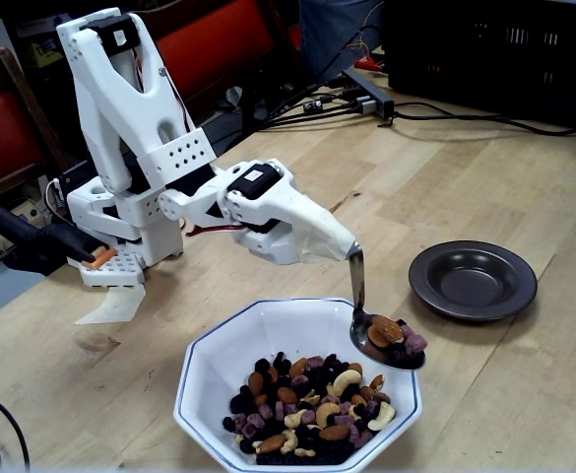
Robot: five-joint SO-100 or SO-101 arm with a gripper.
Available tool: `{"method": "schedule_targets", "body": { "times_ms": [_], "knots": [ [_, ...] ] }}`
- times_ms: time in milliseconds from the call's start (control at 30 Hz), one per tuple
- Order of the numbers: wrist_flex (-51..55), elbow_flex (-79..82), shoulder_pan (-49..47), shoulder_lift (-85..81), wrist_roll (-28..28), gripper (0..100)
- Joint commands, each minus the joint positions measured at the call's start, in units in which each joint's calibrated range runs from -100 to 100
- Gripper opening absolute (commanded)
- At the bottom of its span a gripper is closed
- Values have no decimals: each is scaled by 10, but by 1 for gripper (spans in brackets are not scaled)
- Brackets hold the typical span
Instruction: Use spoon to transfer food from the white bowl to brown plate
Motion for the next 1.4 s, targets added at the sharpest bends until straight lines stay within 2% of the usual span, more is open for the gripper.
{"method": "schedule_targets", "body": {
  "times_ms": [0, 467, 1100, 1233, 1367],
  "knots": [
    [-1, -30, 1, -33, 0, 2],
    [187, -122, 0, -39, 0, 3],
    [210, -154, -3, -57, 0, 3],
    [210, -147, -41, -90, 3, 3],
    [210, -147, -81, -112, 29, 2]
  ]
}}
